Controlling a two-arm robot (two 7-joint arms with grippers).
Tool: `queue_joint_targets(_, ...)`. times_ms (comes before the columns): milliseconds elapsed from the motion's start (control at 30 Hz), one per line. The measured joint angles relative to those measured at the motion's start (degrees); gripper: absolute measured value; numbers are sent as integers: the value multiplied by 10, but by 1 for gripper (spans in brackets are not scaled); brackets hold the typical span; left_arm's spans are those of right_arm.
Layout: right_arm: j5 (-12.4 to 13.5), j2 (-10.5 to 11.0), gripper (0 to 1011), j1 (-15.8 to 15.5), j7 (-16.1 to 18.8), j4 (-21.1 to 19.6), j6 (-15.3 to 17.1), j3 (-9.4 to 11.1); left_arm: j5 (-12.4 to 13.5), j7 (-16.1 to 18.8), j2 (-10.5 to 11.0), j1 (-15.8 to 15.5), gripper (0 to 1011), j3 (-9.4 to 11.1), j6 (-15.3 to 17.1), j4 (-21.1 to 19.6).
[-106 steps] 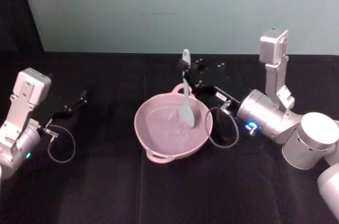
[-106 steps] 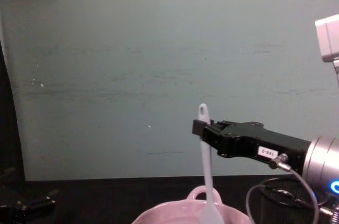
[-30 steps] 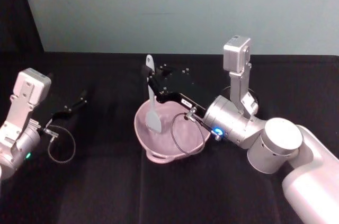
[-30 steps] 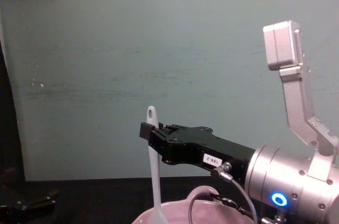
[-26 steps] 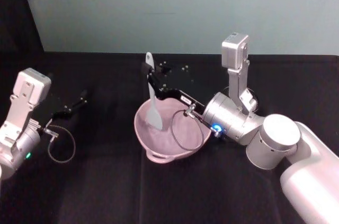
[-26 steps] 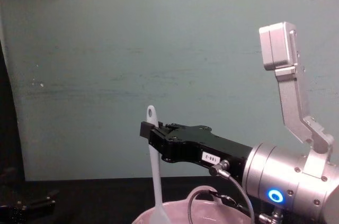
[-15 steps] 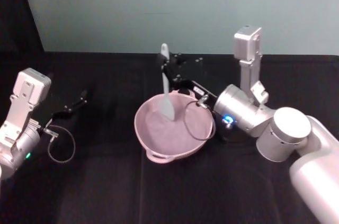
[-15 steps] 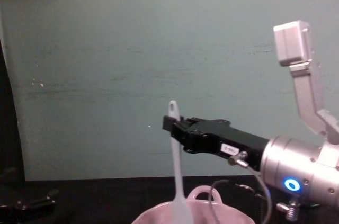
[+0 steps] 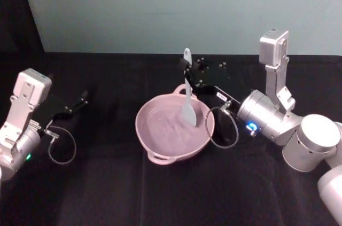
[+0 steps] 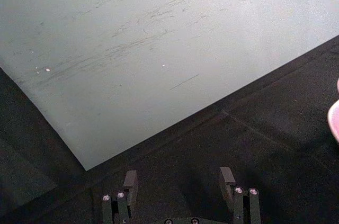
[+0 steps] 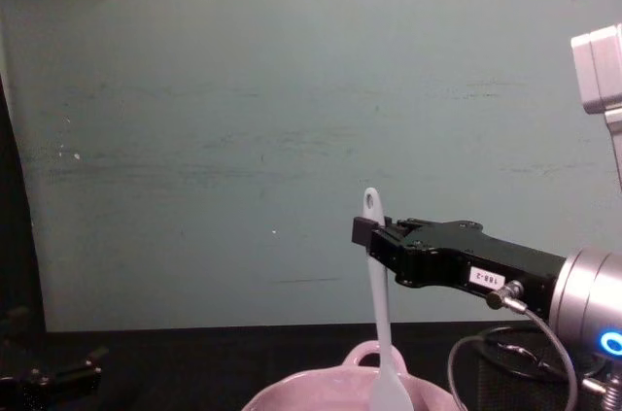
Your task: Use the one hand to pick up the spoon and stir the clear water in the bowl.
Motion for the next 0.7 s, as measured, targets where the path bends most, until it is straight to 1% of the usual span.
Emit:
queue_joint_targets(133, 0, 2, 116, -9, 1, -16, 6, -6, 0, 0, 0, 0, 1011, 0, 0, 0)
queue_joint_targets(300, 0, -4, 116, -13, 9, -21, 8, -22, 0, 0, 0, 0, 1011, 0, 0, 0)
queue_joint_targets(400, 0, -10, 116, -9, 14, -16, 8, -29, 0, 0, 0, 0, 1011, 0, 0, 0)
queue_joint_targets(500, -1, -21, 116, 2, 20, -6, 7, -40, 0, 0, 0, 0, 1011, 0, 0, 0)
queue_joint_targets(700, -1, -38, 116, 23, 26, 21, -5, -49, 0, 0, 0, 0, 1011, 0, 0, 0)
